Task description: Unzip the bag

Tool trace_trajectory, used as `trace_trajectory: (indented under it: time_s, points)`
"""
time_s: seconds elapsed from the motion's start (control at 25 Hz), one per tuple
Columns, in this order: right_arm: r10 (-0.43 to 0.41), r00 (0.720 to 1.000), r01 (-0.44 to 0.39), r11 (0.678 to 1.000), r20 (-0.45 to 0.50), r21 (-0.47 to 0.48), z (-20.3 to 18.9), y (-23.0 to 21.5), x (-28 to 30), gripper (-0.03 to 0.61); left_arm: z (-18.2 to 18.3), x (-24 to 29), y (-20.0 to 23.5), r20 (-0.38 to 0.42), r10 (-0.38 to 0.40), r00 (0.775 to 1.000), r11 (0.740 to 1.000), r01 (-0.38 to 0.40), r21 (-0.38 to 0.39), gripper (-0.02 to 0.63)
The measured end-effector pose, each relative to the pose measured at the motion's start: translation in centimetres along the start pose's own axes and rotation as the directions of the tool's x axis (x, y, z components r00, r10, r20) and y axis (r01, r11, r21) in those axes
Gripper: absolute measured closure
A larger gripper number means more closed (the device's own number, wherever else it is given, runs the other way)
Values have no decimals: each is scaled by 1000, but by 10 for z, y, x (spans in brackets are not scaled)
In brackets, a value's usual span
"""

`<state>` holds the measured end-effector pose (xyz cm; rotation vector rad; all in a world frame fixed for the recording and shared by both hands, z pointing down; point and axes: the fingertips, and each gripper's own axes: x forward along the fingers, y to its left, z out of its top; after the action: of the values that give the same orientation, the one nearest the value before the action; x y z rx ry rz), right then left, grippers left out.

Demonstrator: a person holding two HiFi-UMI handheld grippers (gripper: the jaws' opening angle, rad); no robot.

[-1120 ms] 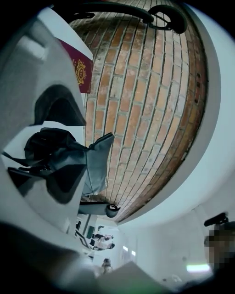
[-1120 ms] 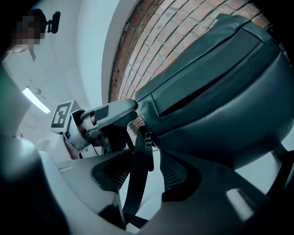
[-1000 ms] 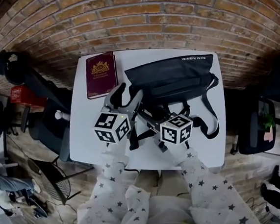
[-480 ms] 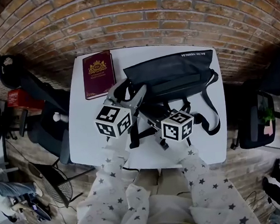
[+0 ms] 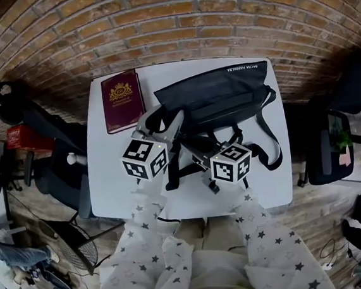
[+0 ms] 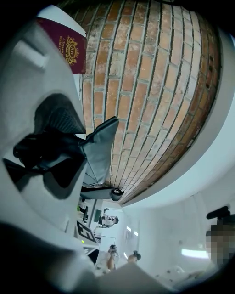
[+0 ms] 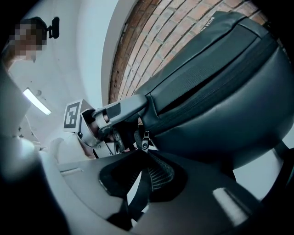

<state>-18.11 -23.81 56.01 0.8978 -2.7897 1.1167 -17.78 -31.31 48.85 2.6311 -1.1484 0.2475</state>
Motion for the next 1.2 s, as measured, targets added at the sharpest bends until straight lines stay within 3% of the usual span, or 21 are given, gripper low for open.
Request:
trace_trajectory:
  time_s: [0.4, 1.2]
  points:
    - [40, 998, -43, 997, 50, 65, 4, -5, -12, 532, -1, -1, 0, -2, -30, 1000, 1000, 30, 6, 454]
    - [-23, 1000, 22, 999, -11, -47, 19, -24, -31, 535, -3, -1, 1, -20, 15, 1000, 998, -14, 62, 477]
